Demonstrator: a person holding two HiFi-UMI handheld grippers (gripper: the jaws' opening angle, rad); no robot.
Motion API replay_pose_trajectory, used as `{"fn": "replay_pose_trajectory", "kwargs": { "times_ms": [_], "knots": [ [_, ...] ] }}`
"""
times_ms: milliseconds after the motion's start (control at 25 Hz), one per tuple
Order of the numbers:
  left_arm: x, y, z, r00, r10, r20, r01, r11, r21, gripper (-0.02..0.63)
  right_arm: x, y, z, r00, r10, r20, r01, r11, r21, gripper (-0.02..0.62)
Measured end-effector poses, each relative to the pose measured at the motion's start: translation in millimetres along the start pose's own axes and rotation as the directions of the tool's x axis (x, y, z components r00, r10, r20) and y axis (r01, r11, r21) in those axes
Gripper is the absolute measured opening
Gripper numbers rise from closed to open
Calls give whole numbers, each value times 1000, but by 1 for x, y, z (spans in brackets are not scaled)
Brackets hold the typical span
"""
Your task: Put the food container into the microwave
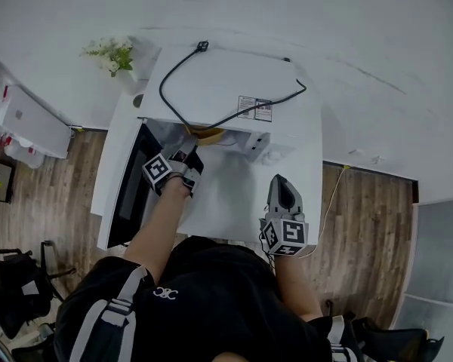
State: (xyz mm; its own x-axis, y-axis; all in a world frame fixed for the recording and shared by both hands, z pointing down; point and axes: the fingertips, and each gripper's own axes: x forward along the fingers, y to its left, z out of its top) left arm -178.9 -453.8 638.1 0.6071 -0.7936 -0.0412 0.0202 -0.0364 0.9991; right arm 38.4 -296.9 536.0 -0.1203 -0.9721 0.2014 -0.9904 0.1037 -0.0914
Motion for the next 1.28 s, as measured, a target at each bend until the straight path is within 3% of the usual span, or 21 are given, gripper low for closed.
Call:
{"fn": "replay_pose_trajectory", "kwargs": {
  "times_ms": [320, 520, 720, 1080, 1280],
  "knots": [
    [28, 6, 12, 999, 40, -33, -37, 994, 100, 218, -13, -19, -3, 996, -85, 2, 85, 996, 23, 6],
    [41, 4, 8, 997, 65, -32, -61, 993, 100, 218, -17, -24, 0, 994, -108, 8, 107, 994, 32, 6],
    [44, 13, 10, 992, 124, -35, -118, 982, 151, 218, -20, -29, -2, 992, -124, 7, 124, 992, 36, 6],
    [49, 23, 3, 963, 264, -57, -235, 923, 304, 224, -19, -30, -5, 994, -106, -7, 106, 994, 37, 6],
    [42, 33, 6, 925, 376, -53, -337, 876, 345, 224, -19, -31, -5, 996, -92, -10, 92, 995, 36, 6]
  ]
}}
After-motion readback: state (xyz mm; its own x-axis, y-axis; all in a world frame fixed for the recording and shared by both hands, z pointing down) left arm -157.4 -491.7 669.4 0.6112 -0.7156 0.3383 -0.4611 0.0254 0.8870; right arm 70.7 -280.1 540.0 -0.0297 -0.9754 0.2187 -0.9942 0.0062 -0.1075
